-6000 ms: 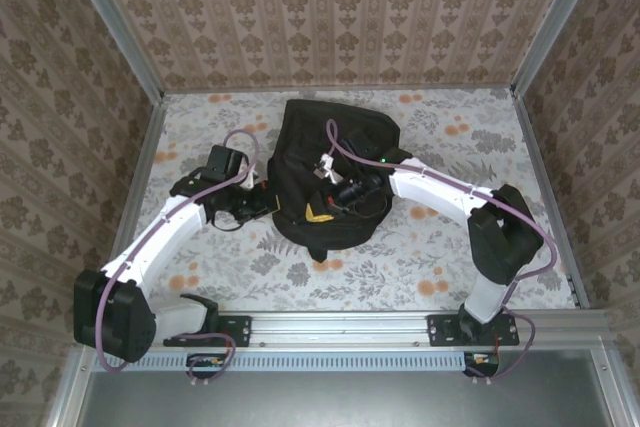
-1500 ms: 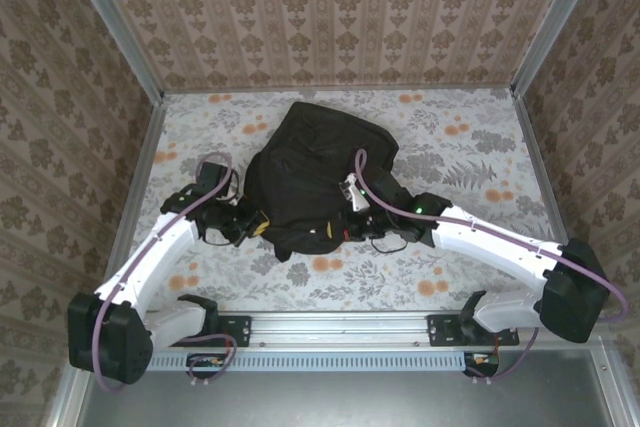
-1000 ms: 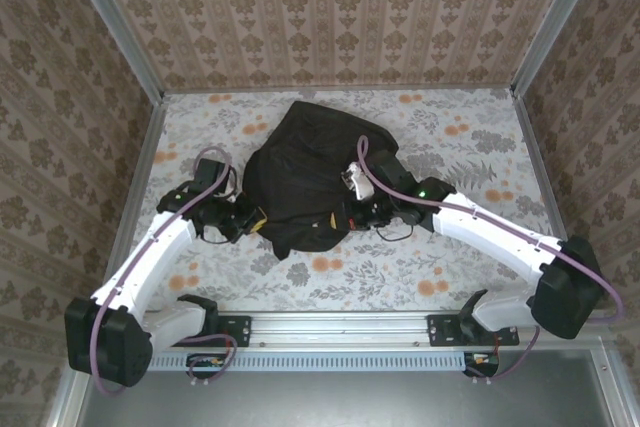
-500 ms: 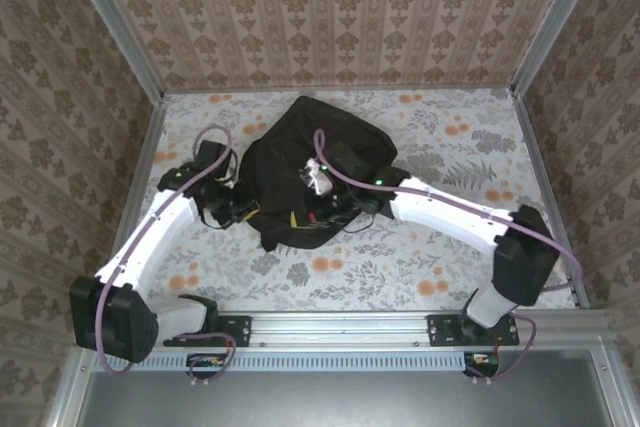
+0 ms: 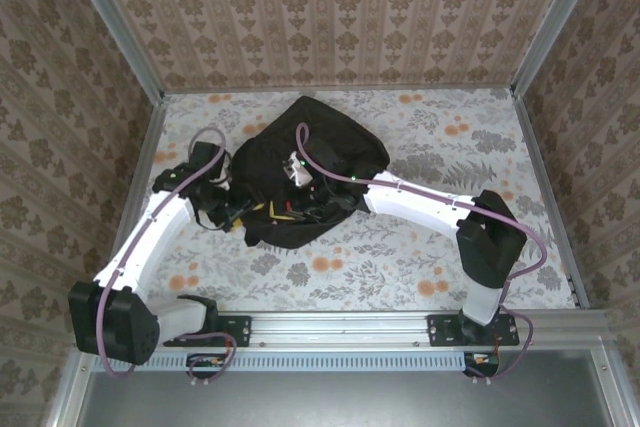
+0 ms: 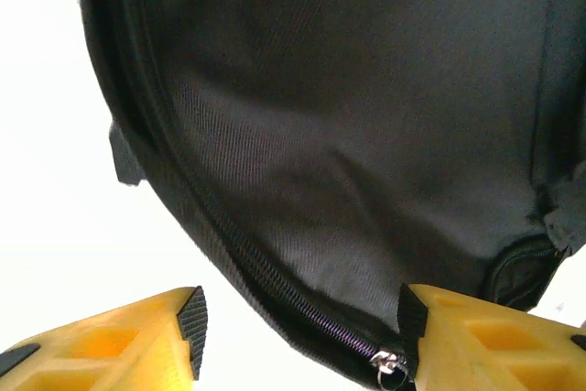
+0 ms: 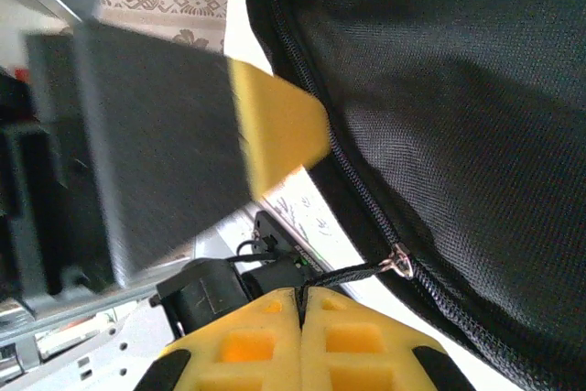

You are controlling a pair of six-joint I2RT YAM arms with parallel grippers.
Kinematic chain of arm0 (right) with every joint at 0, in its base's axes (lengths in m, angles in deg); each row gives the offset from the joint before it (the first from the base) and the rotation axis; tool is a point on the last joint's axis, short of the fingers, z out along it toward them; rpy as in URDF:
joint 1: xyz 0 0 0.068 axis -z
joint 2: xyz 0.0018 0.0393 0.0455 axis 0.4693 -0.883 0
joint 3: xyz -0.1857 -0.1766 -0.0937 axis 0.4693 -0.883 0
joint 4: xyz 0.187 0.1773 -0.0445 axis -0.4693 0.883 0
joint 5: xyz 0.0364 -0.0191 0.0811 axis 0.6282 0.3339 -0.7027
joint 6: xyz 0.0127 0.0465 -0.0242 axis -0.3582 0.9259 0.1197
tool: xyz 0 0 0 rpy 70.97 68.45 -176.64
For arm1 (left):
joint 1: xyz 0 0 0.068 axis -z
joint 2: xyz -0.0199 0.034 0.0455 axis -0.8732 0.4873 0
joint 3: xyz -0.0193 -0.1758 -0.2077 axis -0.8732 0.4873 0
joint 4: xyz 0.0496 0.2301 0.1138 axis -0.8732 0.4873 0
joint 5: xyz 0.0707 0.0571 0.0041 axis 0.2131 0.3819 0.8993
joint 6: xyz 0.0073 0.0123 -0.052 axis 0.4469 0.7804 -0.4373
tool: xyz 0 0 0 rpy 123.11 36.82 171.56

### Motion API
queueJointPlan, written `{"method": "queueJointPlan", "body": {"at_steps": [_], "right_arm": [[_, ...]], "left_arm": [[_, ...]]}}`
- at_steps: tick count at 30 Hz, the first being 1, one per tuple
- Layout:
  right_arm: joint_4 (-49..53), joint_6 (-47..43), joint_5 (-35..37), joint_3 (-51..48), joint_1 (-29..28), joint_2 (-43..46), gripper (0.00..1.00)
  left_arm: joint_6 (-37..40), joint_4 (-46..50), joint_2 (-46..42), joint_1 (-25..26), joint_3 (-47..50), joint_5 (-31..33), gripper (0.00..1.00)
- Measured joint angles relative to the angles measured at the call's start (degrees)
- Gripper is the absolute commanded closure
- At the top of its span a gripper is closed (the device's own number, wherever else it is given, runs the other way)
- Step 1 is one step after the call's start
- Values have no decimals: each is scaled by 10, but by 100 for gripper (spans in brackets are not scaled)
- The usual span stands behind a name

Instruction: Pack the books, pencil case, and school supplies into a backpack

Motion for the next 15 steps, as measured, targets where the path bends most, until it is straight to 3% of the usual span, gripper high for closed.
{"method": "queueJointPlan", "body": {"at_steps": [5, 12, 15], "right_arm": [[-24, 4, 0, -29, 0, 0, 100], [-40, 10, 4, -53, -2, 10, 100], [-40, 10, 11, -54, -3, 15, 100]], "left_arm": [[-51, 0, 0, 22, 19, -18, 41], [-106, -18, 5, 21, 24, -18, 55], [-120, -23, 7, 25, 31, -17, 56]]}}
